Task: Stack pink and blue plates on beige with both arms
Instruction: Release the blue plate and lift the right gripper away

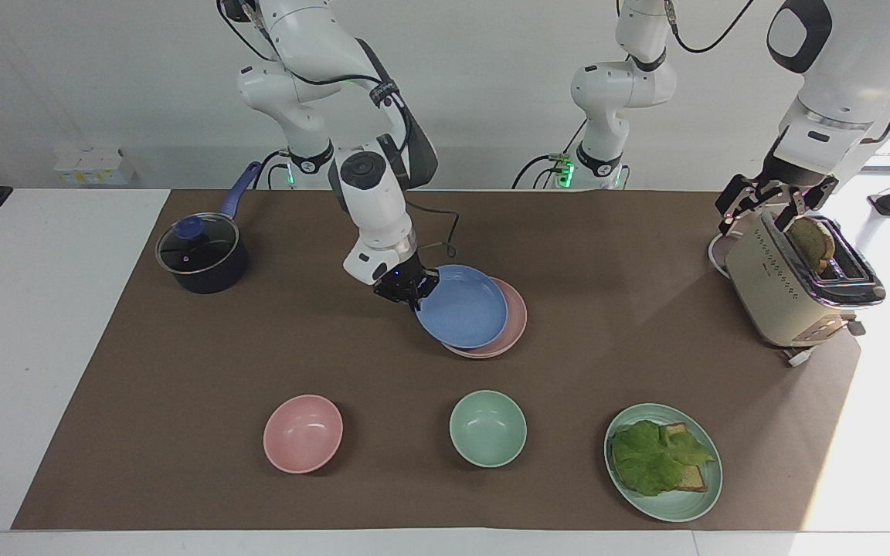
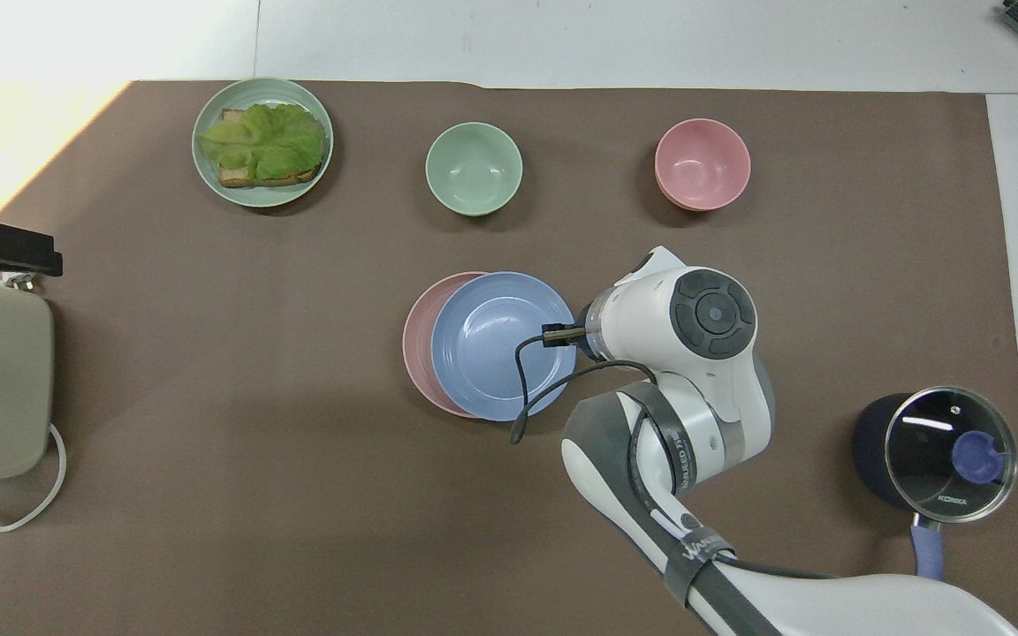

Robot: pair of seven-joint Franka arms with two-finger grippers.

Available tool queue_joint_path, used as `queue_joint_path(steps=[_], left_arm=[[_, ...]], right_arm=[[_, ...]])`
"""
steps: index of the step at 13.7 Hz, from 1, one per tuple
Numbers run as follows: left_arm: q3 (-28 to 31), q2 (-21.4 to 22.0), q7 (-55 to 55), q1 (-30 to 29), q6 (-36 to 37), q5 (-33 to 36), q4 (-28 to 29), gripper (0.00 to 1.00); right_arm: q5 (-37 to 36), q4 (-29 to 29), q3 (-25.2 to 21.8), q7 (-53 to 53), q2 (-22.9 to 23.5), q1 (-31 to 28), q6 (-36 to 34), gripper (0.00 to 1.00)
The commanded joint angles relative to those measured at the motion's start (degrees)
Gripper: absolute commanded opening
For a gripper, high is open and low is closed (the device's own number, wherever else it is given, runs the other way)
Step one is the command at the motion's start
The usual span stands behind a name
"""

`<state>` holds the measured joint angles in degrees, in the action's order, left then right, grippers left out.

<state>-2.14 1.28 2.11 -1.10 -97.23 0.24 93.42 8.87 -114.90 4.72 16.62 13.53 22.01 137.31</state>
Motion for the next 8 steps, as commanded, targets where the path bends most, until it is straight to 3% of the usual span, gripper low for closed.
queue_joint_path(steps=[1, 8], left_arm=[[-0.14, 0.48, -0.09, -0.31, 0.72, 0.73, 0.09, 1.0], [-0.14, 0.48, -0.09, -0.31, 0.72, 0.73, 0.09, 1.0]], right_arm=[[-0.43, 2.57, 0.11, 2.1, 1.32, 1.11, 0.77, 0.0], [-0.26, 4.25, 0.11, 4.38, 3.43, 1.81, 3.58, 0.0]])
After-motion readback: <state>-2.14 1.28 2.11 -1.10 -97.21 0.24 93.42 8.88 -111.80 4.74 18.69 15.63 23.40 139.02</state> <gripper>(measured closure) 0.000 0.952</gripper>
